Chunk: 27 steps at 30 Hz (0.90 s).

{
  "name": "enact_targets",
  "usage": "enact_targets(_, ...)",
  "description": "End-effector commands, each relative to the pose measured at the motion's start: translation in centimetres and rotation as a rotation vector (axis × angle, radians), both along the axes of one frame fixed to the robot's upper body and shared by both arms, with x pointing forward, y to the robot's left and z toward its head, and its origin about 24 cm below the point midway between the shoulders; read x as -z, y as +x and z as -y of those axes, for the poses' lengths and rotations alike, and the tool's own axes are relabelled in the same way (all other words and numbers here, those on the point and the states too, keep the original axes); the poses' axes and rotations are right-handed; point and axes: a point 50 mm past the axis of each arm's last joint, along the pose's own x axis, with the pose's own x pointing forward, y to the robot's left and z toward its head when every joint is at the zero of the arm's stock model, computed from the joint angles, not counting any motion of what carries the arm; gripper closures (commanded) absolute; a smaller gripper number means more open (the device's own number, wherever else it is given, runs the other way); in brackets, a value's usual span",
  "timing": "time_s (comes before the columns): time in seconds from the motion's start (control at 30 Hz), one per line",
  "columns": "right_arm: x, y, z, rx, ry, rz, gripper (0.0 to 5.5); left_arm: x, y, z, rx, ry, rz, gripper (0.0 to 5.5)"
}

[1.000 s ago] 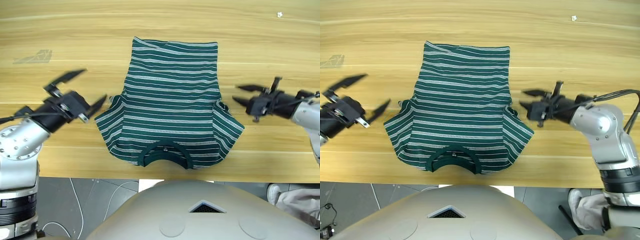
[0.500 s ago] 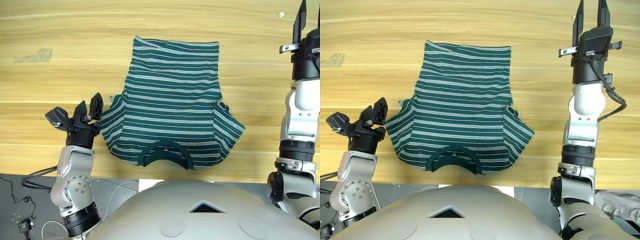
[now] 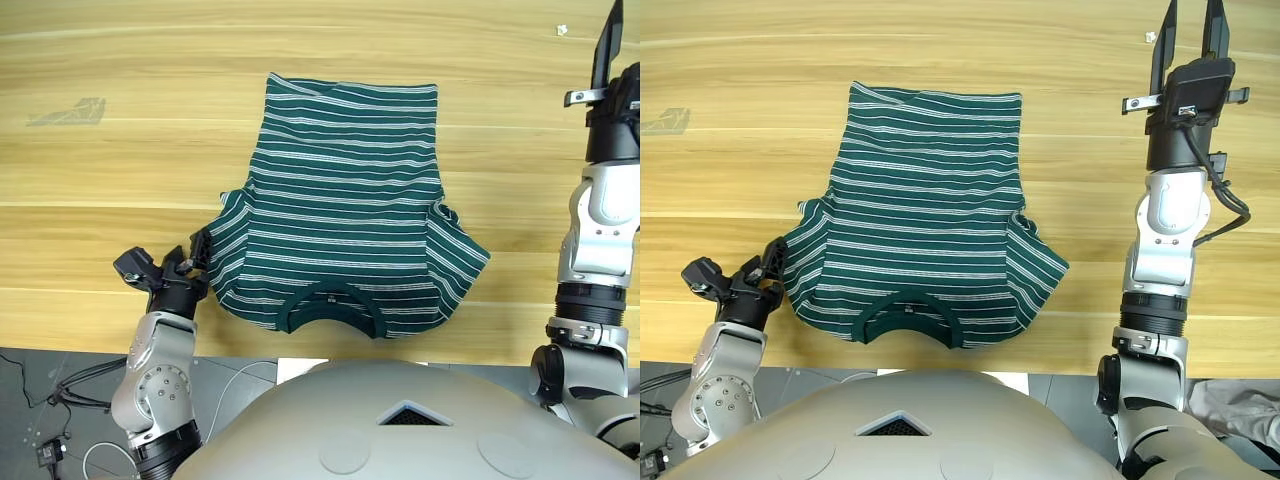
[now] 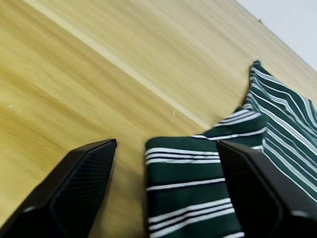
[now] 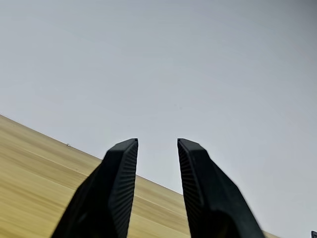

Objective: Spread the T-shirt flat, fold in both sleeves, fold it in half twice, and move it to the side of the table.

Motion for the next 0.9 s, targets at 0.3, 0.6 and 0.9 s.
enact_targets(0.3,-0.02,-0.24,-0.37,-0.013,0.003,0.002,4.02,1.94,-0.75,0.1,0.009,0.022,-0.093,3.55)
enact_targets(0.6,0.11,-0.16,-0.83,-0.023,0.006,0.0,4.02,2.17,-0.42,0.0,0.01,0.04,-0.094,4.71)
enact_targets(0.9,0.28,0.0,-1.21,-0.034,0.005,-0.008,4.02,2.24,-0.21,0.08,0.007,0.064,-0.092,5.48)
